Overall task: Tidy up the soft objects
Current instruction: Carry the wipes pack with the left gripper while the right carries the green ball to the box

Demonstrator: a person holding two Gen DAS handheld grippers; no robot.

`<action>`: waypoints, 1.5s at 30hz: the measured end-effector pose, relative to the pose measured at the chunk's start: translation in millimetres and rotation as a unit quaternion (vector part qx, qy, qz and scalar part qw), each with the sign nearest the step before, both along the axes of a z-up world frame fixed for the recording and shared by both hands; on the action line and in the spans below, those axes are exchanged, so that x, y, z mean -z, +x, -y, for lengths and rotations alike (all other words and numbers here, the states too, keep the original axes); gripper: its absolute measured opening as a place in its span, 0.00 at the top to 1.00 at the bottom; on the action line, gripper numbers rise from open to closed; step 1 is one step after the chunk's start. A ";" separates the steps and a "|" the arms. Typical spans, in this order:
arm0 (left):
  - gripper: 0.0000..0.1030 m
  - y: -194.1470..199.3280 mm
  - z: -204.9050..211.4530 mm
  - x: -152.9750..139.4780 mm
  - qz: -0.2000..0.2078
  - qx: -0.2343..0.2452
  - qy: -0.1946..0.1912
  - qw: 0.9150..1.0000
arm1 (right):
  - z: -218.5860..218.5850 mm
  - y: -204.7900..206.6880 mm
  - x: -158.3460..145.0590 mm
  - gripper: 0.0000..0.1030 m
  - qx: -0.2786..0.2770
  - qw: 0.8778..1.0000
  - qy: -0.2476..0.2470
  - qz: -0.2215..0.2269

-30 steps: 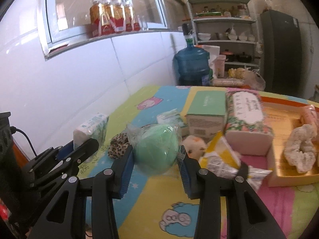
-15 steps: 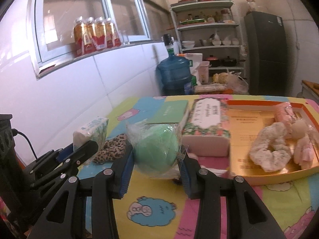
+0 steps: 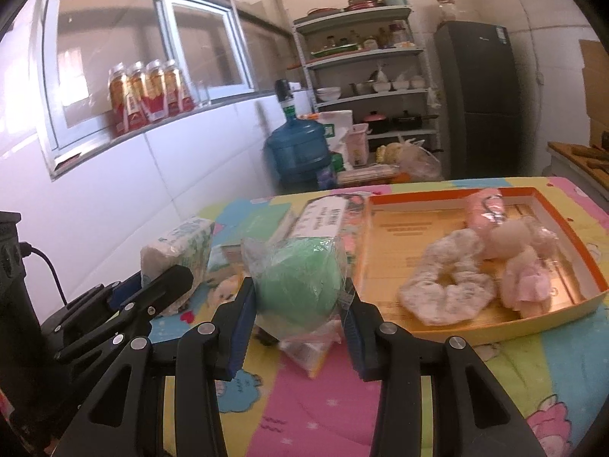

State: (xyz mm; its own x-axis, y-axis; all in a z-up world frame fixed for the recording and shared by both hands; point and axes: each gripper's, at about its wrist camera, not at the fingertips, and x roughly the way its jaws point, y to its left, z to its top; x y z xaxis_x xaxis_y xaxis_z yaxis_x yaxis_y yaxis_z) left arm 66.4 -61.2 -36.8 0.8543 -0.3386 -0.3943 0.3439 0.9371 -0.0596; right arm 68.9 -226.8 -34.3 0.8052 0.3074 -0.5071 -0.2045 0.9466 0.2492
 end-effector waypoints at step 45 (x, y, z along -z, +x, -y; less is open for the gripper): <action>0.76 72.3 157.6 9.8 -0.051 0.077 0.006 0.996 | 191.8 10.1 20.7 0.57 0.147 0.989 0.026 -0.012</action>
